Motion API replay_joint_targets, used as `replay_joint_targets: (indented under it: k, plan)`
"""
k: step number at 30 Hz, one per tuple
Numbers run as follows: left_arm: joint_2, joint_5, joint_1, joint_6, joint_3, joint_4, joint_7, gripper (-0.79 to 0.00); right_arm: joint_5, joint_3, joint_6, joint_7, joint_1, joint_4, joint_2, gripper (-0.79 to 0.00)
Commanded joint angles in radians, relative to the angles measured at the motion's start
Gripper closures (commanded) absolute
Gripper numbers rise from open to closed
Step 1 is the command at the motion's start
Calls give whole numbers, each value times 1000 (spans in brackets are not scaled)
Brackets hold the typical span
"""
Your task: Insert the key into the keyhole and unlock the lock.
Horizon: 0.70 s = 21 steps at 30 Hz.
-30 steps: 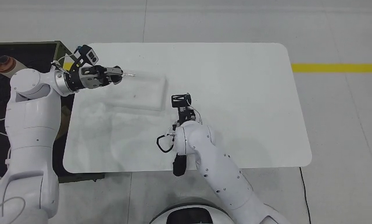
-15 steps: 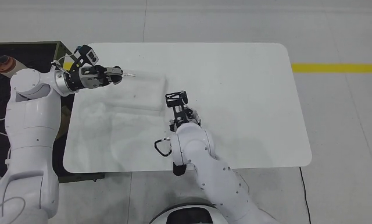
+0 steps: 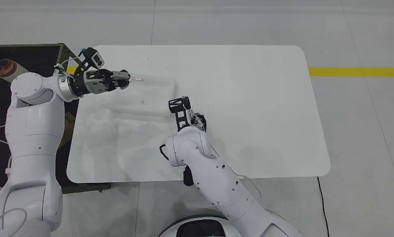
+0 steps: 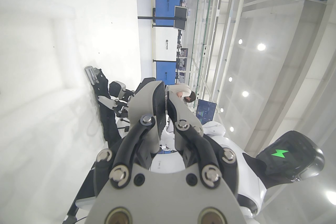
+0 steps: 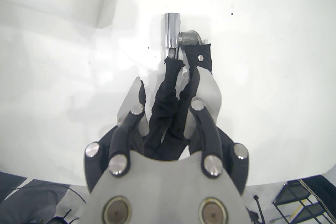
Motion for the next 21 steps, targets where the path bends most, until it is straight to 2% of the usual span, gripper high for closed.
replay_joint_targets:
  k: [1, 10, 14, 15, 16, 17, 21]
  plan:
    - [0, 0, 0, 0, 0, 0, 0, 0, 8, 6, -4, 4, 7, 16, -4, -360]
    - [0, 0, 0, 0, 0, 0, 0, 0, 30, 25, -1, 1, 40, 76, -15, -348]
    - [0, 0, 0, 0, 0, 0, 0, 0, 48, 34, 3, -3, 61, 116, -21, -311]
    - [0, 0, 0, 0, 0, 0, 0, 0, 54, 37, 3, -3, 65, 124, -22, -292]
    - [0, 0, 0, 0, 0, 0, 0, 0, 57, 40, 4, -5, 68, 132, -22, -172]
    - [0, 0, 0, 0, 0, 0, 0, 0, 57, 44, 6, -6, 71, 139, -23, 0]
    - [0, 0, 0, 0, 0, 0, 0, 0, 88, 75, 8, -8, 65, 119, -20, 0]
